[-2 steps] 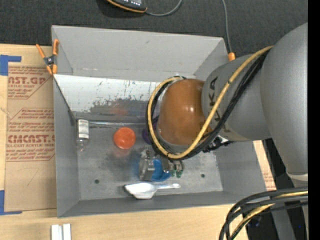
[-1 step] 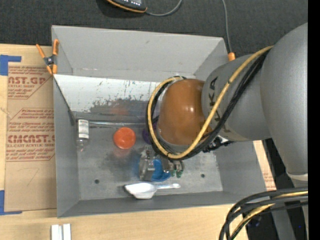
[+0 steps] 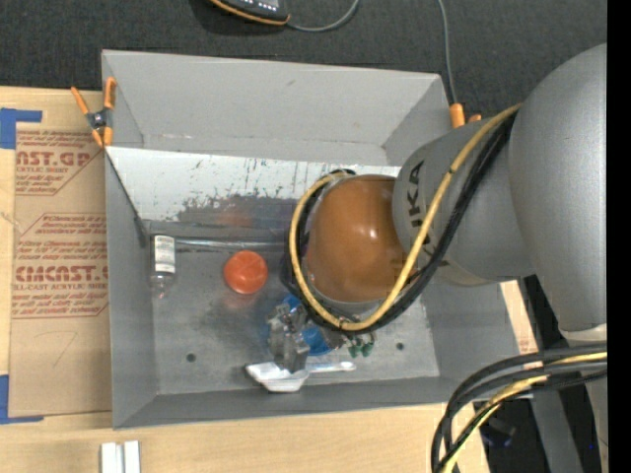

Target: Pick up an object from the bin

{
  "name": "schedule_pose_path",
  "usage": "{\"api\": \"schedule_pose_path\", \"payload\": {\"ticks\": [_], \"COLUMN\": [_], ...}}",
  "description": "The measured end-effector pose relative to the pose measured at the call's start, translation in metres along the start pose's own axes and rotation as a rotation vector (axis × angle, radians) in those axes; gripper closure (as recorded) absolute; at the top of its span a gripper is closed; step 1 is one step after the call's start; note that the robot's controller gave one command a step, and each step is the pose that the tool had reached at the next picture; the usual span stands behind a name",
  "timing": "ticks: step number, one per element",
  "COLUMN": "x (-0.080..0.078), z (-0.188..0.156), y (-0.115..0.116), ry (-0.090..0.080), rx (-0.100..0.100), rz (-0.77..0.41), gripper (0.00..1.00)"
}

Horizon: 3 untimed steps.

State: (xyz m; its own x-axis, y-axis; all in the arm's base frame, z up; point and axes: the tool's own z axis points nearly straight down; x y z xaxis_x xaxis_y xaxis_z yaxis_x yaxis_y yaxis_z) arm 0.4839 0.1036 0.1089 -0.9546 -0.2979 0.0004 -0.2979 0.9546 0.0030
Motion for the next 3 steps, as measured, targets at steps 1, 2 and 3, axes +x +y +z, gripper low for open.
{"api": "schedule_pose_path", "payload": {"ticks": [1,2,3], "x": [-0.007,0.008,0.008], "z": [-0.025,0.026,0.026], "y": [0.000,-0.033,-0.033], "ry": [-0.001,0.002,0.002], "rx": [-0.001,-0.001,-0.002], "rz": [0.271,-0.128,-0.128], "gripper": [1.00,1.00,1.00]}}
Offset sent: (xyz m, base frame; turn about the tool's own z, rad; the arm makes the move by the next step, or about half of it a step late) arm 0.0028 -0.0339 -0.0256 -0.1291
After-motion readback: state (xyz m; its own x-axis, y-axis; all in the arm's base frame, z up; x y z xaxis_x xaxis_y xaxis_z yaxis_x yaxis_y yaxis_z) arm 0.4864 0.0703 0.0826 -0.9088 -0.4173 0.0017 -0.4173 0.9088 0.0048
